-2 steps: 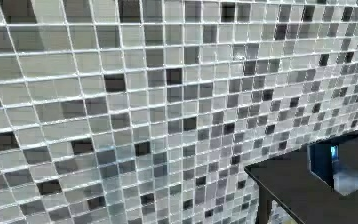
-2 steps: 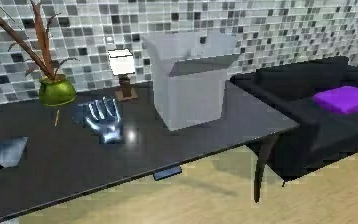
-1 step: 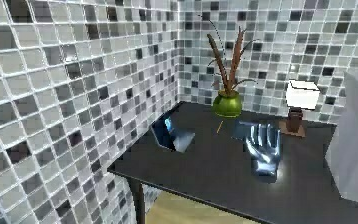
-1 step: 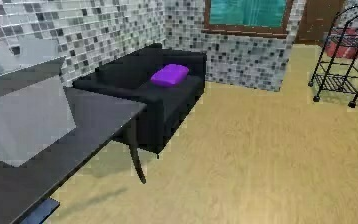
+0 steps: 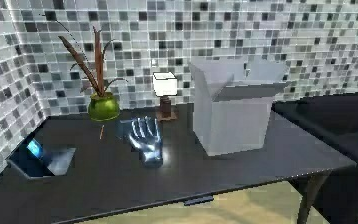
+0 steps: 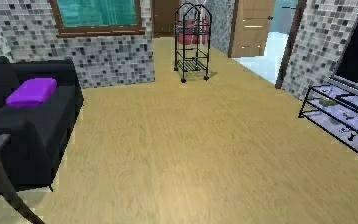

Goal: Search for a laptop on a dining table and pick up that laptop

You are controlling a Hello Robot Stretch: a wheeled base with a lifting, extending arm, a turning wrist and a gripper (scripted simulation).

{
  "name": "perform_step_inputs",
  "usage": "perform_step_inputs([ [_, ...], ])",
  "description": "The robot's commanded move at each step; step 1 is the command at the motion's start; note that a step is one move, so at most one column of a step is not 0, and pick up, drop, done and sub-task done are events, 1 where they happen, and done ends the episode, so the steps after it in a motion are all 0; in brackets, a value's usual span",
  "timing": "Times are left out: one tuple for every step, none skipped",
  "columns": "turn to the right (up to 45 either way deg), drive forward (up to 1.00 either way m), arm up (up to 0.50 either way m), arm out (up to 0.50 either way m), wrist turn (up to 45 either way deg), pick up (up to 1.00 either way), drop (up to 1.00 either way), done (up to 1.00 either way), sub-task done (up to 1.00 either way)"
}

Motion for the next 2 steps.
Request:
perform_step_inputs([
  [0.0,0.40,0.00,0.00,0.0,0.00,0.00,0.00,0.00],
  [-45.0,0.00,0.00,0.00,0.0,0.00,0.00,0.00,0.00],
])
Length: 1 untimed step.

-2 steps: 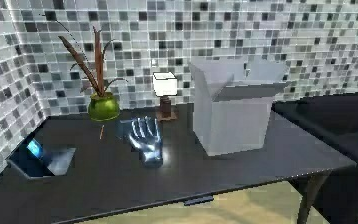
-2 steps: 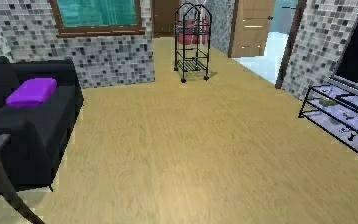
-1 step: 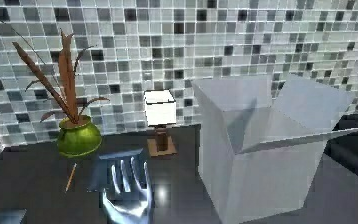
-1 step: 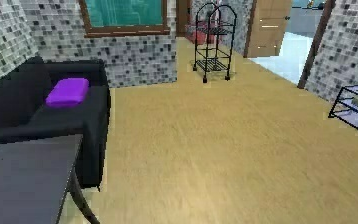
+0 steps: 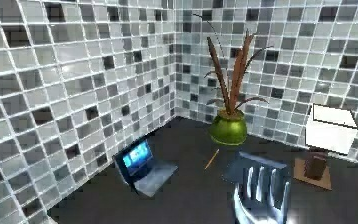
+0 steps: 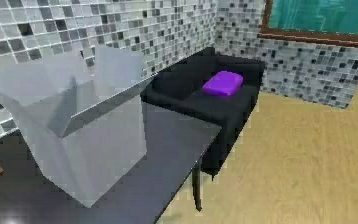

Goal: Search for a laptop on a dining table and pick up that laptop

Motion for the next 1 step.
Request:
perform_step_inputs([
  [-45.0,0.00,0.00,0.00,0.0,0.00,0.00,0.00,0.00],
])
